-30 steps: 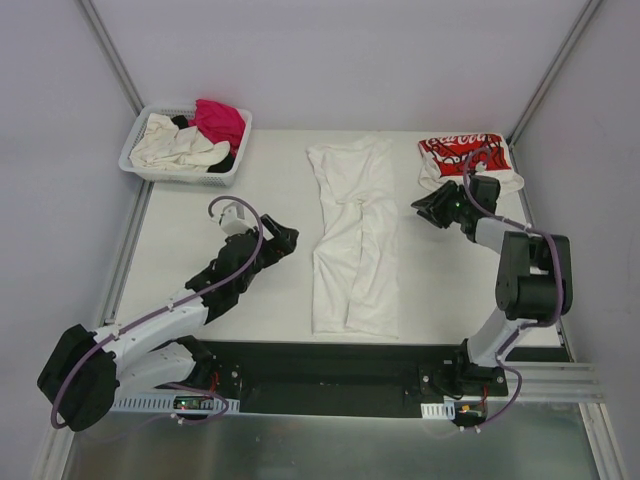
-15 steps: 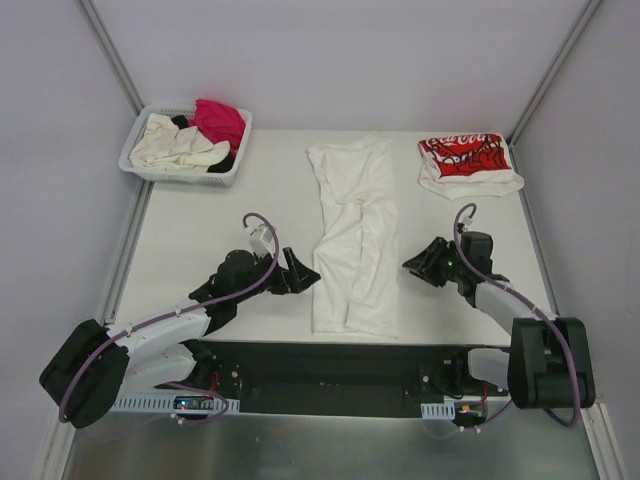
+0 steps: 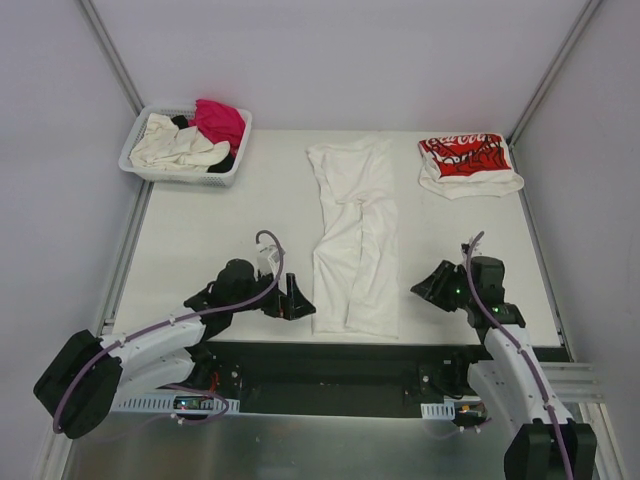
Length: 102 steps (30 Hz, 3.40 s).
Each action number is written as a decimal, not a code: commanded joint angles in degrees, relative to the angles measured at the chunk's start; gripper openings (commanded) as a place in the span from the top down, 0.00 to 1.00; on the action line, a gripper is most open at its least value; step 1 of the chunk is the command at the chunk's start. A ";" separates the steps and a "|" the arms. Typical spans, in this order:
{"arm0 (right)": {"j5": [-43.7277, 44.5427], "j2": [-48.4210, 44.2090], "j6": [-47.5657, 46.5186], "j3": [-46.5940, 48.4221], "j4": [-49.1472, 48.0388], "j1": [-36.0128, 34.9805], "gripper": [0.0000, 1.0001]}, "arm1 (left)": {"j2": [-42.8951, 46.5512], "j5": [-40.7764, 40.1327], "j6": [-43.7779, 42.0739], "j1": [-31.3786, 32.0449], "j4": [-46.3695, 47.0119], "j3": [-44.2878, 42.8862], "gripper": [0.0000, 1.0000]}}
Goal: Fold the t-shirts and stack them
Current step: Rotate the tshirt 90 degrees, then grab the bottom of the folded rectangular tshirt with both arms
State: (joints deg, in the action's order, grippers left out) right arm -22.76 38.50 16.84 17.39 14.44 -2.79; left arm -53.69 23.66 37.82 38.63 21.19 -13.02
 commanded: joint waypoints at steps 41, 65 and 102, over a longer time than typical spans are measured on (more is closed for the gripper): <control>6.77 8.17 6.36 1.16 10.61 -21.47 0.58 | -19.00 2.88 -1.70 7.69 -5.72 -9.58 0.11; 10.02 14.50 11.90 0.10 1.39 -28.85 0.54 | -24.97 3.76 -0.73 7.77 0.96 -8.96 0.07; 13.10 8.52 13.39 -3.06 3.67 -29.12 0.50 | -21.19 5.08 3.92 8.39 1.13 -3.24 0.05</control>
State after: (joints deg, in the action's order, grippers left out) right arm -11.77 45.84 29.28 15.73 16.51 -31.66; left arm -71.99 29.85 42.09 46.19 25.78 -16.62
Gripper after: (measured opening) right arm 0.492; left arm 0.951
